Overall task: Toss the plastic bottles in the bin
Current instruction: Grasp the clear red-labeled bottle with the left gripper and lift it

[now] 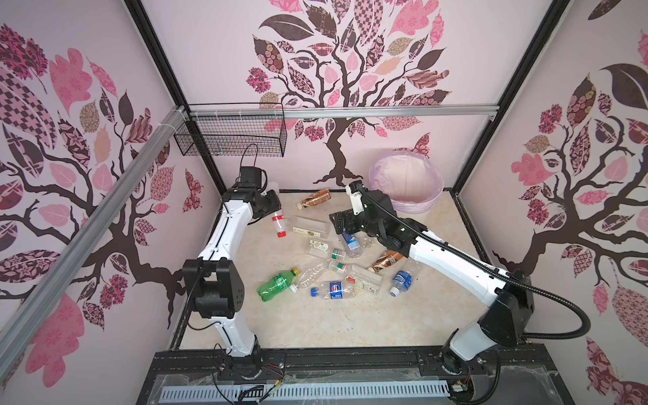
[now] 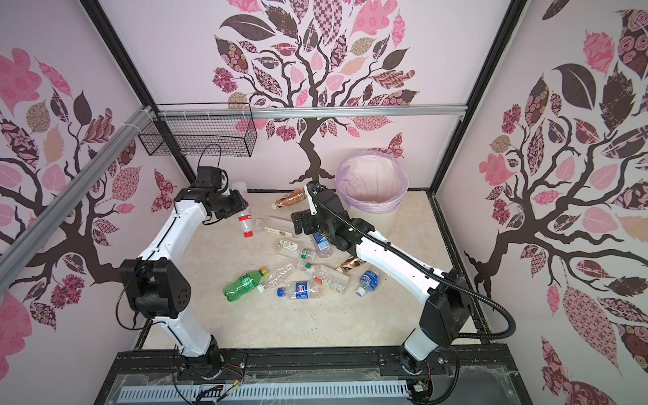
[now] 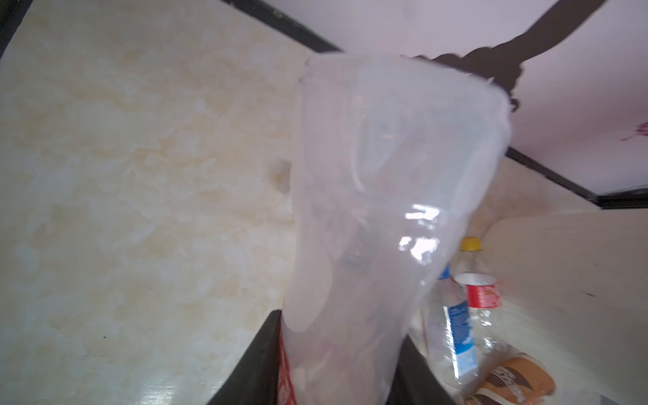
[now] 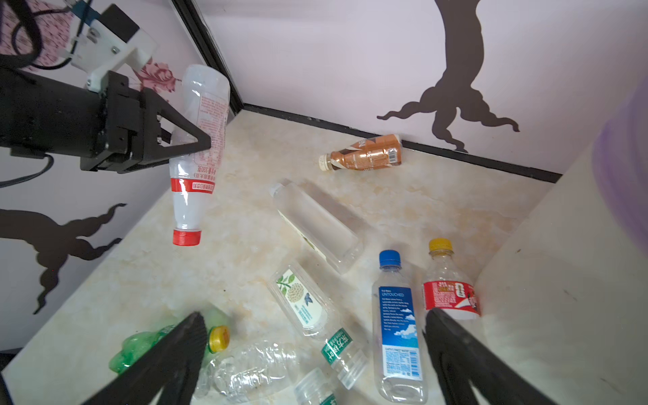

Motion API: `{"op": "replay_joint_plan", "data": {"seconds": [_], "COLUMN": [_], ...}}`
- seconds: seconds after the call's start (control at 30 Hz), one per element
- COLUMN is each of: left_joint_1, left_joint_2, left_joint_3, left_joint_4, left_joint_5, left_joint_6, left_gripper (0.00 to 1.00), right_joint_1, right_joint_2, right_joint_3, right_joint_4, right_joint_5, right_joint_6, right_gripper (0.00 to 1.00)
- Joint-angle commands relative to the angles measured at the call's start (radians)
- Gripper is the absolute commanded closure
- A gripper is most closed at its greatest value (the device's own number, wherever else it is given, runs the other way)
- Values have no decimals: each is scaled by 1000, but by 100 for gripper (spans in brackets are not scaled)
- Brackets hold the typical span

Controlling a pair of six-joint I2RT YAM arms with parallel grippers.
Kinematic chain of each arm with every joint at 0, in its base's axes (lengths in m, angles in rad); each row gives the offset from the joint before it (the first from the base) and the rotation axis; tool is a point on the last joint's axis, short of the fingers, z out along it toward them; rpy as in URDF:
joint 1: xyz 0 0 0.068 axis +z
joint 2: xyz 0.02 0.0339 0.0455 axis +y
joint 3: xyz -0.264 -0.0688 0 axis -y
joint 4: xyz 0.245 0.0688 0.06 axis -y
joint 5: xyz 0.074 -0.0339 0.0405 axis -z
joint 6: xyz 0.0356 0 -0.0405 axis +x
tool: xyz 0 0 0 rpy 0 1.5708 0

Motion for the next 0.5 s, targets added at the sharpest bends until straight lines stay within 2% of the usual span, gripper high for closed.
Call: {"op": "replay_joint_plan", "data": {"seconds": [0.0, 0.2, 0.47], "left_joint_1": [-71, -162, -251], "left_joint_2": [-20, -68, -76], "left_joint_3": [26, 60, 118], "left_joint_4": [71, 159, 187], "left_joint_5": [108, 163, 182], "left_joint_6": [-85, -198, -256], "left_gripper": [58, 58, 58], "right_joint_1": [-6, -10, -9], "right_joint_2": [-47, -73, -46], "right_joint_3": [-22, -39, -21], "right_joint_4": [71, 133, 135], "right_joint_5": [-99, -151, -164], "right_joint_6": [63, 67, 62], "right_gripper": [1, 1, 2]}}
